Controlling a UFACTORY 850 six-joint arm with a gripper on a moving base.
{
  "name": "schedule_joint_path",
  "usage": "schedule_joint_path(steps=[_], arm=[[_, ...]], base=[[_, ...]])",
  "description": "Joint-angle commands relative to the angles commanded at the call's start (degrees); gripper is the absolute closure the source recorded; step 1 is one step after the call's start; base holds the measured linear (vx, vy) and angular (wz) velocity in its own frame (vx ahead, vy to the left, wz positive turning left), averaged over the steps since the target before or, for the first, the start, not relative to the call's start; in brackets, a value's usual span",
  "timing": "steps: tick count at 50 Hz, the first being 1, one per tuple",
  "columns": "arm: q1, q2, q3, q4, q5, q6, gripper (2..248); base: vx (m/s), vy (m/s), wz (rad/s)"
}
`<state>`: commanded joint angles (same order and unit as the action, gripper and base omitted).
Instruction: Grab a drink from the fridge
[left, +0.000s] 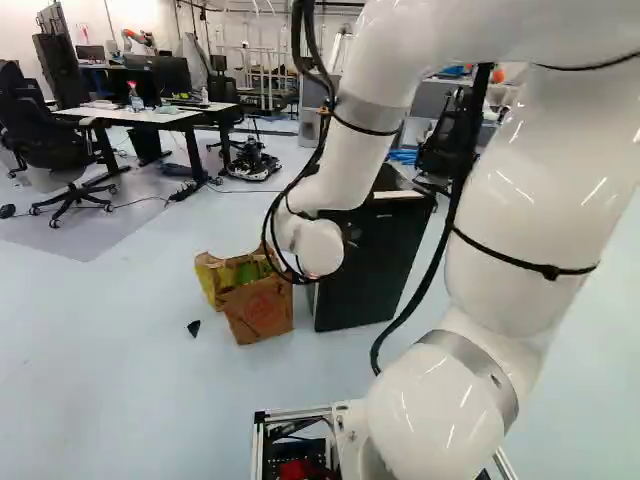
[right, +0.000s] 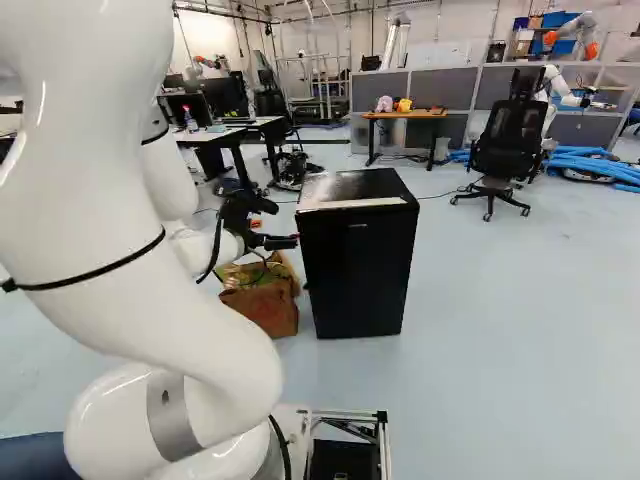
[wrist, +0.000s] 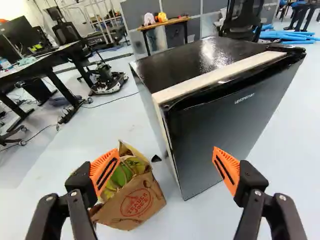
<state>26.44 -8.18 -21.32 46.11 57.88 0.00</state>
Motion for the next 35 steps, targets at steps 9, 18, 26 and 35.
schedule_joint_path(steps=[9,18,26,35], arm=[[0.54,-2.91,-1.61,1.88,2.35,0.00,3],[1.07,-5.51,-2.92,3.73,4.71,0.00,3],[1.55,-7.75,-4.03,5.37,6.81,0.00,3],[2.07,-10.19,-5.24,7.22,9.17,0.00,3]], base=[[0.000,0.000,0.000],[0.000,0.000,0.000],[0.000,0.000,0.000],[0.000,0.000,0.000]])
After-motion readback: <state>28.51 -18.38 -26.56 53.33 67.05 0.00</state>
